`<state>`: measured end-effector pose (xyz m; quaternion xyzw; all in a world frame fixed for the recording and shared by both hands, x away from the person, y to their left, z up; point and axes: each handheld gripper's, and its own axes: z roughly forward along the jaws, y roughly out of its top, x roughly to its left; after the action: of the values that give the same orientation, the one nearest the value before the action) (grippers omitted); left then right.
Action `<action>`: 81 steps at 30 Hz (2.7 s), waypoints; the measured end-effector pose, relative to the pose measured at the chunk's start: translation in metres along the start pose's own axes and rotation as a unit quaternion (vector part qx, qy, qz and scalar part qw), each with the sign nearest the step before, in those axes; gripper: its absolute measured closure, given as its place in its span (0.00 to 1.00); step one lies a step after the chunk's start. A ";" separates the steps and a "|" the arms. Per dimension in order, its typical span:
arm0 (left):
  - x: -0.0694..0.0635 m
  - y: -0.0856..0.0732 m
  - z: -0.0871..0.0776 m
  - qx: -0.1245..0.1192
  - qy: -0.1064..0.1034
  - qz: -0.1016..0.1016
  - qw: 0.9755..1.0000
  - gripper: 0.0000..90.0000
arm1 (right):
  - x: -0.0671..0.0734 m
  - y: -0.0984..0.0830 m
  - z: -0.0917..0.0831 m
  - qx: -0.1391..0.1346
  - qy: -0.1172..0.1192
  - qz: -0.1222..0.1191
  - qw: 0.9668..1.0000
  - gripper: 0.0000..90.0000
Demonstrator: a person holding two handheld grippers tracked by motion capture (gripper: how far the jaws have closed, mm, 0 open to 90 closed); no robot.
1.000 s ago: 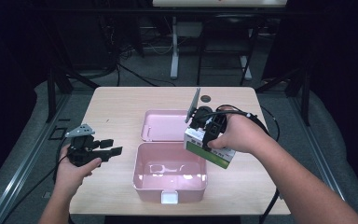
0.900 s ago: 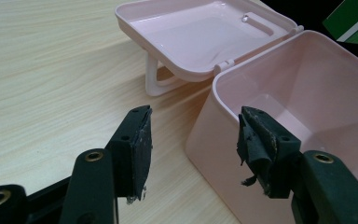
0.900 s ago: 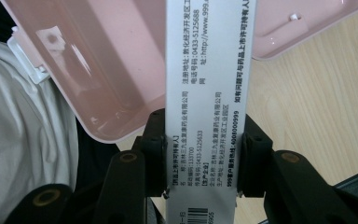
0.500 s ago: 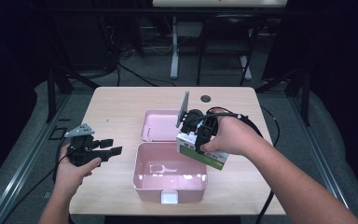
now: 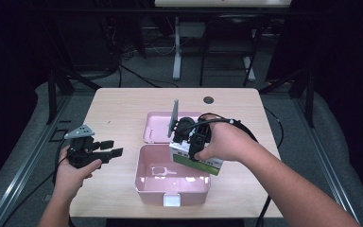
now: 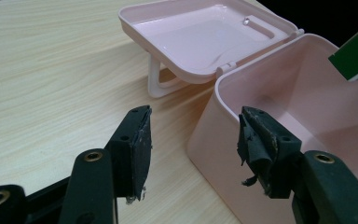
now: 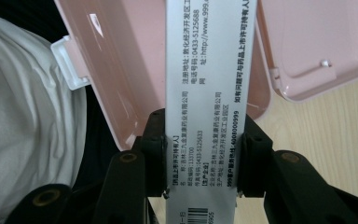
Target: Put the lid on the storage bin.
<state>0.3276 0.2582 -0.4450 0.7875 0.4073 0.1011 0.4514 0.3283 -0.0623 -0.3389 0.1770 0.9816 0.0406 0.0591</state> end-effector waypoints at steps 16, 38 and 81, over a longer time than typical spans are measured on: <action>-0.002 0.000 -0.001 0.000 -0.001 0.002 1.000 0.49 | 0.027 0.015 0.003 -0.003 0.011 -0.062 0.998 0.68; 0.000 0.000 -0.002 -0.002 0.000 0.001 1.000 0.49 | 0.036 0.025 0.014 0.001 0.015 -0.091 0.996 0.69; 0.000 0.000 0.000 -0.001 0.000 -0.001 1.000 0.49 | 0.037 0.022 0.067 0.022 0.045 -0.120 0.991 0.68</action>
<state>0.3276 0.2577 -0.4451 0.7865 0.4083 0.1006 0.4523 0.3097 -0.0248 -0.4064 0.0572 0.9981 0.0193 0.0150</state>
